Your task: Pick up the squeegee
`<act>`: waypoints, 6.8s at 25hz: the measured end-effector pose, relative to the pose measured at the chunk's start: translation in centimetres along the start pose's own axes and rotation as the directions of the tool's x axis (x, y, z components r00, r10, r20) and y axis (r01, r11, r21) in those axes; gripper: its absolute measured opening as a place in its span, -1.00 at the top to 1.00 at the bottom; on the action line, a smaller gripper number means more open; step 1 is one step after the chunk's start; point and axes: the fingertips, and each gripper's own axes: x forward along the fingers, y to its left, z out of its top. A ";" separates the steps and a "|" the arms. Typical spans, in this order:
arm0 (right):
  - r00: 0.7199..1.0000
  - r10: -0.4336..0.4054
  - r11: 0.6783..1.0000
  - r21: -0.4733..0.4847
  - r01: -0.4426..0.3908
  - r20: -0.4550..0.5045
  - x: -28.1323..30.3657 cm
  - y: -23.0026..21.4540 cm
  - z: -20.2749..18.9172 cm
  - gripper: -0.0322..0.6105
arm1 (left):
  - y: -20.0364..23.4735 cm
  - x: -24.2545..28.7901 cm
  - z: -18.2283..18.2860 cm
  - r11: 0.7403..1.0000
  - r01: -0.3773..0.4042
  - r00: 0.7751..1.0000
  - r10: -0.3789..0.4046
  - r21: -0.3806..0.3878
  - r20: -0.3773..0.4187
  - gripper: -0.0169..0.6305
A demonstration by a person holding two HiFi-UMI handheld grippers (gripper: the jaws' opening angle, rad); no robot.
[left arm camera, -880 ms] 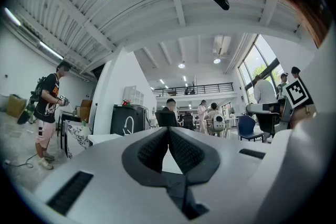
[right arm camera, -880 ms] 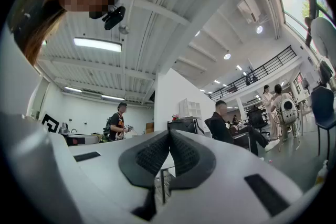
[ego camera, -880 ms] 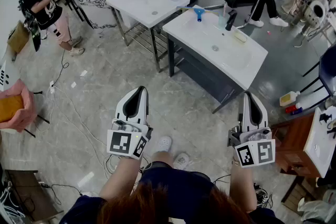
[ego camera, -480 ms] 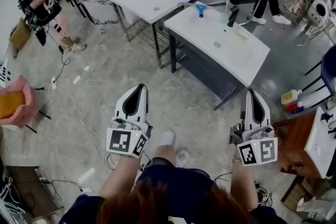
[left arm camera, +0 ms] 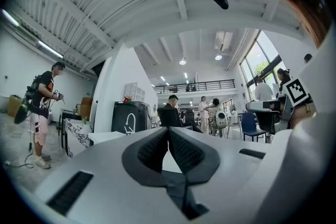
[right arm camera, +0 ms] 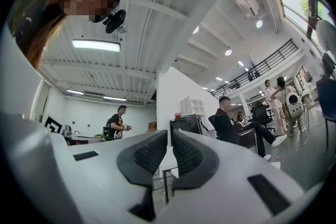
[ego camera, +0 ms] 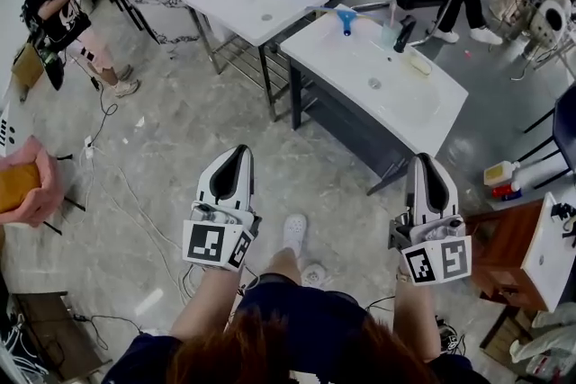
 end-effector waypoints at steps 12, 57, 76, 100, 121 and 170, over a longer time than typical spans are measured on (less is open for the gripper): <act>0.999 -0.031 0.999 -0.012 0.031 -0.012 15.8 -4.5 -2.0 0.20 | 6.6 16.3 -1.1 0.997 0.077 0.997 -0.078 -0.011 -0.006 0.88; 0.989 0.108 0.993 0.048 -0.104 -0.102 48.6 -28.1 -7.8 -0.30 | 12.1 52.2 -3.6 0.993 -0.119 0.992 0.120 0.027 -0.028 0.87; 0.978 -0.042 0.999 -0.002 0.042 -0.205 63.1 -32.8 -13.6 -0.33 | 19.4 71.0 -6.3 0.998 0.058 0.997 -0.058 -0.010 -0.051 0.87; 0.806 -0.074 0.982 0.098 0.162 -0.588 70.9 -36.3 -36.4 -0.33 | 22.2 78.6 -18.0 0.986 0.117 0.959 -0.144 -0.119 -0.244 0.87; 0.628 -0.101 0.964 0.080 0.253 -0.771 69.7 -37.4 -48.6 0.12 | 22.5 78.8 -21.6 0.986 0.109 0.934 -0.144 -0.124 -0.327 0.87; 0.945 -0.277 0.952 0.086 0.294 -0.172 65.2 -40.8 -17.7 0.40 | 16.3 77.9 -10.2 0.982 0.182 0.971 -0.186 -0.044 -0.151 0.87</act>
